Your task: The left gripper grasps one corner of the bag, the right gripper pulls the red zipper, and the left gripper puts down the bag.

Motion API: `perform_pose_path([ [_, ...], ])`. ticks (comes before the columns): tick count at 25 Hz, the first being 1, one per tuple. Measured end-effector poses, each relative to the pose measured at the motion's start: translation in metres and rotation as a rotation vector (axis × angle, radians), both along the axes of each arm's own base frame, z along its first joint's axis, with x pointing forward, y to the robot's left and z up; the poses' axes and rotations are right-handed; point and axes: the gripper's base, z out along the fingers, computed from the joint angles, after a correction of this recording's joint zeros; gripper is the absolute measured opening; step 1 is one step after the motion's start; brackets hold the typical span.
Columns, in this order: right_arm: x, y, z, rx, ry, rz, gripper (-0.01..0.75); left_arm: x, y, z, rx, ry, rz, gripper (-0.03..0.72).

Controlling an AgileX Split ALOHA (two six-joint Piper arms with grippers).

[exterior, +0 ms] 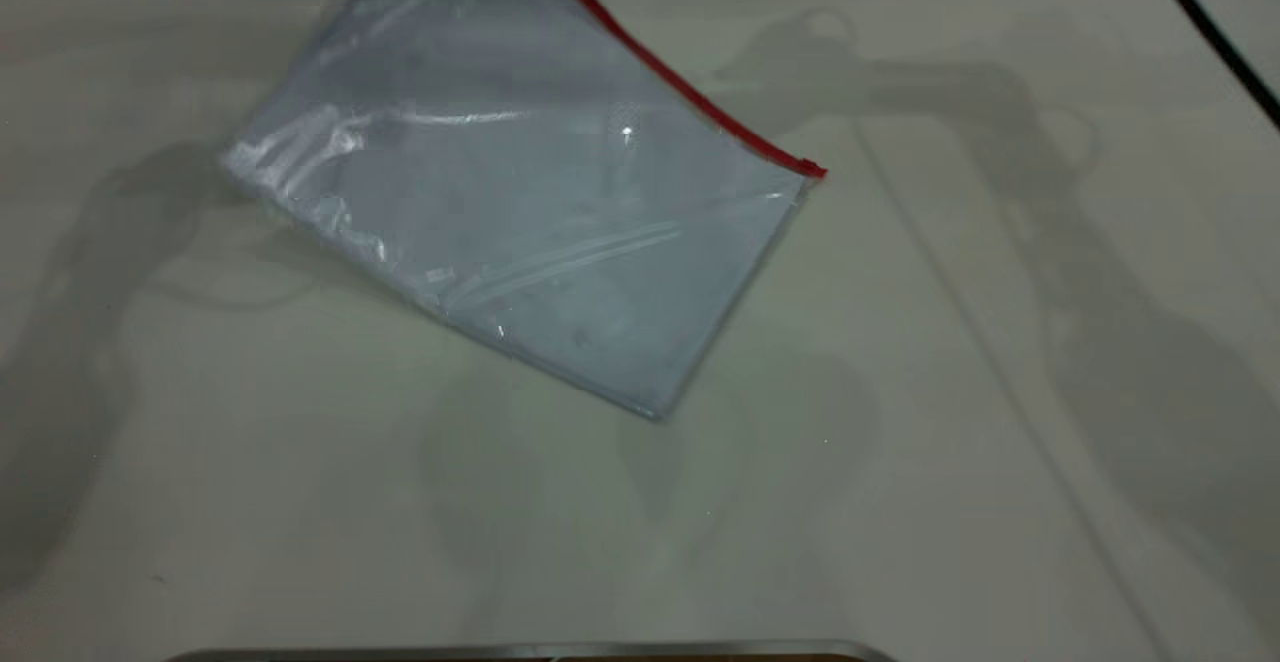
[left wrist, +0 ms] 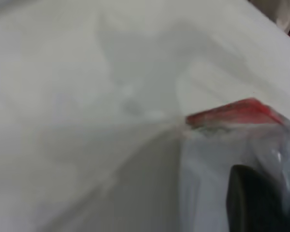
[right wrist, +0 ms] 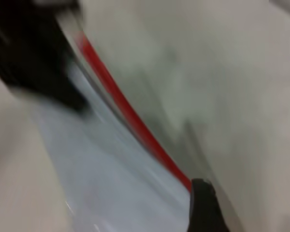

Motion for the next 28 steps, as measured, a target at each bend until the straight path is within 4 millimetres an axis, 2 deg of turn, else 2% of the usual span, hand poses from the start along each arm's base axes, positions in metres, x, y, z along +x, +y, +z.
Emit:
perform_pose_path([
  [3, -0.001, 0.003, 0.017, 0.082, 0.027, -0.027, 0.510, -0.004, 0.001, -0.009, -0.012, 0.156, 0.084, 0.295],
  [6, -0.003, 0.003, 0.034, 0.110, 0.052, -0.054, 0.497, -0.005, 0.001, -0.009, -0.042, 0.287, 0.146, 0.437],
  [10, -0.008, 0.001, 0.071, 0.108, 0.018, -0.075, 0.470, -0.005, 0.005, 0.011, -0.081, 0.335, 0.170, 0.533],
  [13, -0.014, -0.003, 0.103, 0.073, -0.021, -0.110, 0.465, -0.005, 0.011, 0.044, -0.105, 0.287, 0.153, 0.547],
  [20, -0.031, -0.023, 0.169, -0.089, -0.109, -0.283, 0.464, -0.017, 0.018, 0.140, -0.110, 0.112, 0.129, 0.548],
  [24, -0.048, -0.031, 0.211, -0.092, -0.160, -0.348, 0.464, -0.038, 0.019, 0.197, -0.043, 0.031, 0.109, 0.548],
  [28, -0.071, -0.035, 0.254, -0.062, -0.216, -0.365, 0.464, -0.069, 0.021, 0.257, 0.025, -0.042, 0.127, 0.548],
])
